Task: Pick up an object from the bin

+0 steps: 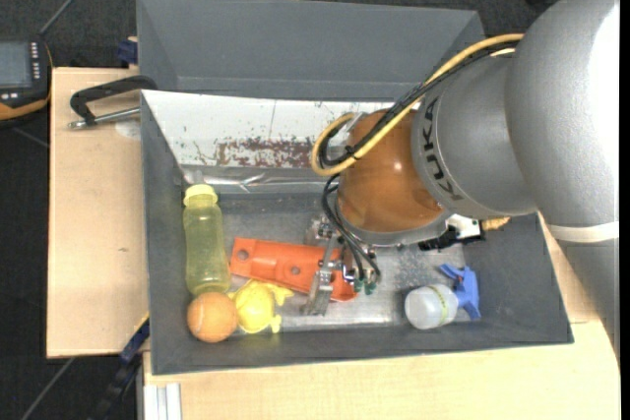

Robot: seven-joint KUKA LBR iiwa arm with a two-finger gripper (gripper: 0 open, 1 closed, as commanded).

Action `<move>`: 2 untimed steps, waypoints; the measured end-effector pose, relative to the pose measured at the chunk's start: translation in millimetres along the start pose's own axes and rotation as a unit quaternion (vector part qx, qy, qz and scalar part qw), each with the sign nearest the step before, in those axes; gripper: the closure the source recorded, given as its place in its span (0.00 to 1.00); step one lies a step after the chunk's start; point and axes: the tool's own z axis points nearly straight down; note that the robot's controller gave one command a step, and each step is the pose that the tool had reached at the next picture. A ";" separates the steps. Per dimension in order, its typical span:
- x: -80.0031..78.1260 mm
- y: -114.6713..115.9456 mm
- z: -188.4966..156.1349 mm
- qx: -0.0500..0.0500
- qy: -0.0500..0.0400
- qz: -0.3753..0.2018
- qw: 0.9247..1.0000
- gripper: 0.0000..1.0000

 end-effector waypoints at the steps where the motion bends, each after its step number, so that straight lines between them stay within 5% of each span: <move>1: 11.3 1.6 -27.2 0.000 -0.001 -0.013 1.000 0.00; 2: 2.5 1.8 -10.3 -0.001 0.000 -0.005 1.000 0.00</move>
Offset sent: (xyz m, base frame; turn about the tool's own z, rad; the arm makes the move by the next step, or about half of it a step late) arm 0.0000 0.0000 0.0000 0.0000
